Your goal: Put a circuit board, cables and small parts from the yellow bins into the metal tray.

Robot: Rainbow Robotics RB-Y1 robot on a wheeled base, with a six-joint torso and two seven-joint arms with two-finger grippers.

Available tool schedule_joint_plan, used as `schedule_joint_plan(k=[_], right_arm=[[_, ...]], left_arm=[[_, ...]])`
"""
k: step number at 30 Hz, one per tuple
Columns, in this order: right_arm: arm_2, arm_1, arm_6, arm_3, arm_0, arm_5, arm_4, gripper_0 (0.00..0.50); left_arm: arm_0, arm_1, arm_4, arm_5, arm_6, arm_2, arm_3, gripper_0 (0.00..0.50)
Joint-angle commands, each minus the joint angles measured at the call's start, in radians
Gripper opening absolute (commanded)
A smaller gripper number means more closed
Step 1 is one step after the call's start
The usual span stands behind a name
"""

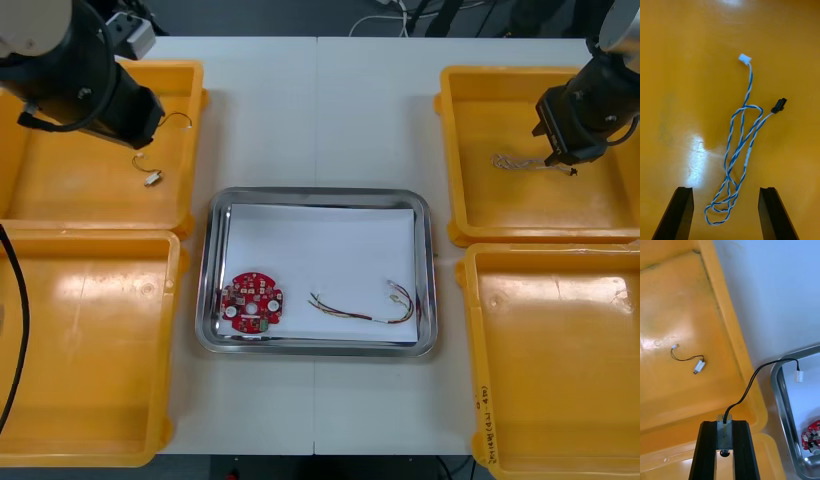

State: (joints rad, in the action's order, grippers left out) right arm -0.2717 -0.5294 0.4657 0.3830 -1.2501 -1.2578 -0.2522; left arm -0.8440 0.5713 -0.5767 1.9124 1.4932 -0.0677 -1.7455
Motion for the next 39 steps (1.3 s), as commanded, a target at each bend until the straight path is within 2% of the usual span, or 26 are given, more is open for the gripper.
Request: schedule_joint_plan(k=[1, 6, 11, 23, 30, 39], right_arm=[[-0.009, 0.003, 0.001, -0.049, -0.060, 0.044, 0.013, 0.500], [-0.006, 0.002, 0.002, -0.093, -0.060, 0.098, 0.016, 0.500], [-0.006, 0.002, 0.004, -0.096, -0.057, 0.103, 0.017, 0.500], [-0.003, -0.024, 0.017, -0.095, -0.064, 0.161, 0.013, 0.500], [0.003, -0.009, 0.024, -0.098, -0.064, 0.159, -0.010, 0.500], [0.019, -0.006, 0.045, -0.148, -0.092, 0.156, 0.001, 0.500]], left_arm=[[0.005, -0.039, -0.012, 0.008, -0.203, -0.080, -0.071, 0.000], [0.005, -0.048, -0.025, 0.008, -0.288, -0.156, -0.091, 0.001], [0.005, -0.059, -0.034, 0.002, -0.387, -0.238, -0.098, 0.002], [0.013, -0.060, -0.037, -0.105, -0.600, -0.411, -0.098, 0.000], [0.057, -0.060, 0.004, -0.173, -0.633, -0.458, -0.098, 0.000], [0.105, -0.060, 0.040, -0.243, -0.645, -0.483, -0.098, 0.000]])
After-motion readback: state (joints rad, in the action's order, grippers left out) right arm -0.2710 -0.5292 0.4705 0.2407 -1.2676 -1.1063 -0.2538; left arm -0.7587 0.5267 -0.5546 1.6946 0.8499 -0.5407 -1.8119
